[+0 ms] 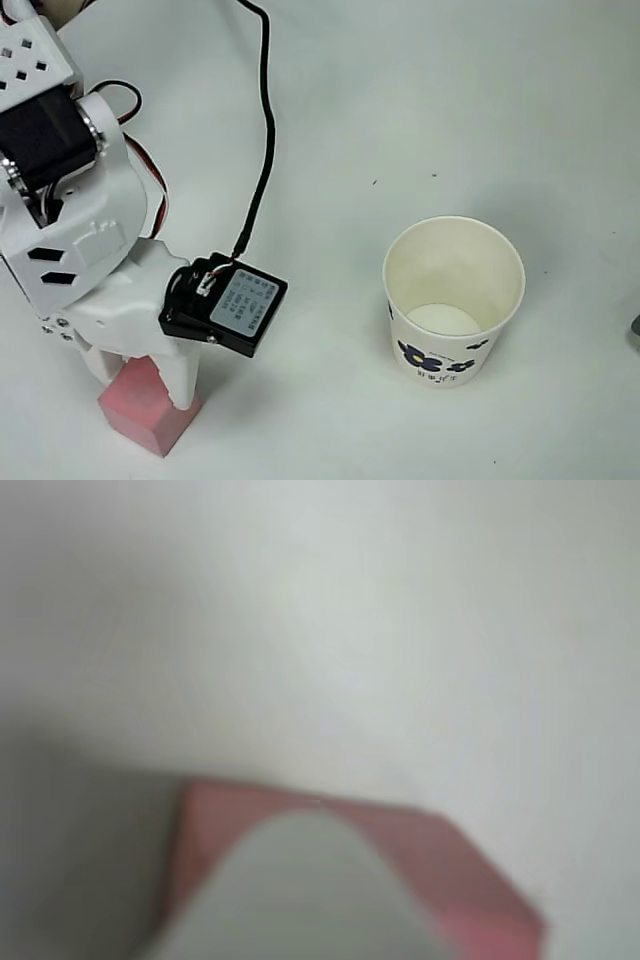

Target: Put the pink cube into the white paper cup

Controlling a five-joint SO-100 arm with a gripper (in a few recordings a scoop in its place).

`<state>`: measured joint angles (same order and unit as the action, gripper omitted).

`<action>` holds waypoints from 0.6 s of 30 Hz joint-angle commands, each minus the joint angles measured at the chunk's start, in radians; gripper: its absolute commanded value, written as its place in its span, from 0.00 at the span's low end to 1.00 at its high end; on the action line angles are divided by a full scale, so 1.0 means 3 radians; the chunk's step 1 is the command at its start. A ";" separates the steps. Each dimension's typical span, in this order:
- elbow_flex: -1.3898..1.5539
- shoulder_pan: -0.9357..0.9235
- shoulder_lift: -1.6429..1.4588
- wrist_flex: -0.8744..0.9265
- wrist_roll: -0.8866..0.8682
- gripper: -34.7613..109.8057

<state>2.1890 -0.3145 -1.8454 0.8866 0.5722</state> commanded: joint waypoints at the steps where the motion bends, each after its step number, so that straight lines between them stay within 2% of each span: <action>1: -0.0046 0.0010 -0.0179 0.0026 0.0020 0.33; 4: -0.0159 0.0087 -0.0302 0.0056 0.0020 0.33; 10: -0.0675 0.0261 -0.0414 0.0624 -0.0041 0.33; 18: -0.1258 0.0522 -0.0532 0.0951 -0.0112 0.33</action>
<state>1.9512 -0.1795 -1.8822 1.1382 0.5354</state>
